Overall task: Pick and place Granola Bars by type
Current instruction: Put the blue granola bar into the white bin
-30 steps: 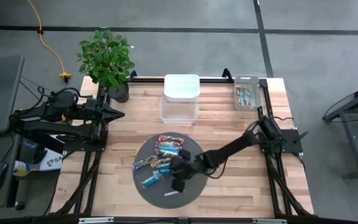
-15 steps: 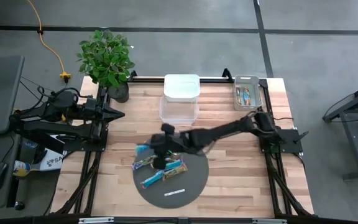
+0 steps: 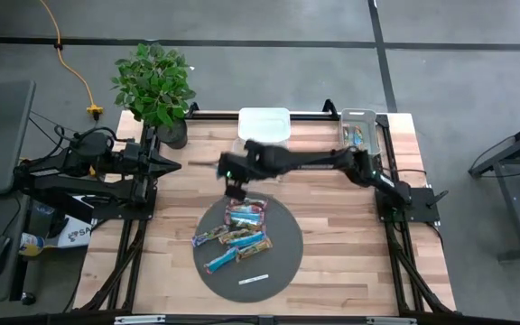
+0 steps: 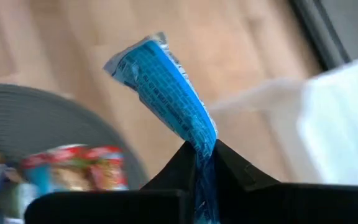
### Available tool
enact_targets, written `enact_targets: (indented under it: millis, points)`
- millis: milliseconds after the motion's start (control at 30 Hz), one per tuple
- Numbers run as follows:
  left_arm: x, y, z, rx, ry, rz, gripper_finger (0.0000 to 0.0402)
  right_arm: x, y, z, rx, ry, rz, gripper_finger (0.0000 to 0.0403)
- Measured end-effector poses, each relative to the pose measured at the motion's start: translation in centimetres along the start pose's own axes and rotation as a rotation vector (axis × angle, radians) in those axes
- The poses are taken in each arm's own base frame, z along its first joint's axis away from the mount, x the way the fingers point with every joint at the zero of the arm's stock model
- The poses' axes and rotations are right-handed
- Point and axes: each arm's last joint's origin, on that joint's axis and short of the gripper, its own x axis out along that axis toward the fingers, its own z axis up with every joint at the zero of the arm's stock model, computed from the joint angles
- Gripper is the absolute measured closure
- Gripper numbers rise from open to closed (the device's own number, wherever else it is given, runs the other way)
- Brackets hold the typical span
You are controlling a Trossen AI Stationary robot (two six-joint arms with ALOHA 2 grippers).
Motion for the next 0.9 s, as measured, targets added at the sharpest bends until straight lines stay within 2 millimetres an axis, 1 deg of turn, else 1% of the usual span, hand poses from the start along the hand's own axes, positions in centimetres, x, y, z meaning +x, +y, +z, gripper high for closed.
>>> enact_targets:
  millis: [100, 300, 367, 600, 700, 800, 900]
  points:
    - [0.0, 0.0, 0.0, 0.0, 0.0, 0.0, 0.0401, -0.5, -2.9, 0.5, 0.006, 0.01, -0.056, 0.0385]
    - [0.0, 0.0, 0.0, 0.0, 0.0, 0.0, 0.0401, -0.2, -8.9, 0.7, 0.073, 0.071, -0.143, 0.0383]
    - [0.0, 0.0, 0.0, 0.0, 0.0, 0.0, 0.0401, 0.3, -10.8, 0.6, 0.093, 0.105, -0.15, 0.0384]
    - [0.0, 0.0, 0.0, 0.0, 0.0, 0.0, 0.0401, 1.7, -17.5, 0.3, 0.169, 0.147, -0.104, 0.0384]
    - [0.0, 0.0, 0.0, 0.0, 0.0, 0.0, 0.0401, 2.0, -20.1, 0.0, 0.196, 0.156, -0.078, 0.0383]
    - [0.0, 0.0, 0.0, 0.0, 0.0, 0.0, 0.0401, 2.3, -22.4, -0.2, 0.231, 0.143, -0.045, 0.0385]
    - [0.0, 0.0, 0.0, 0.0, 0.0, -0.001, 0.0401, 2.7, -23.9, -0.3, 0.263, 0.125, -0.013, 0.0385]
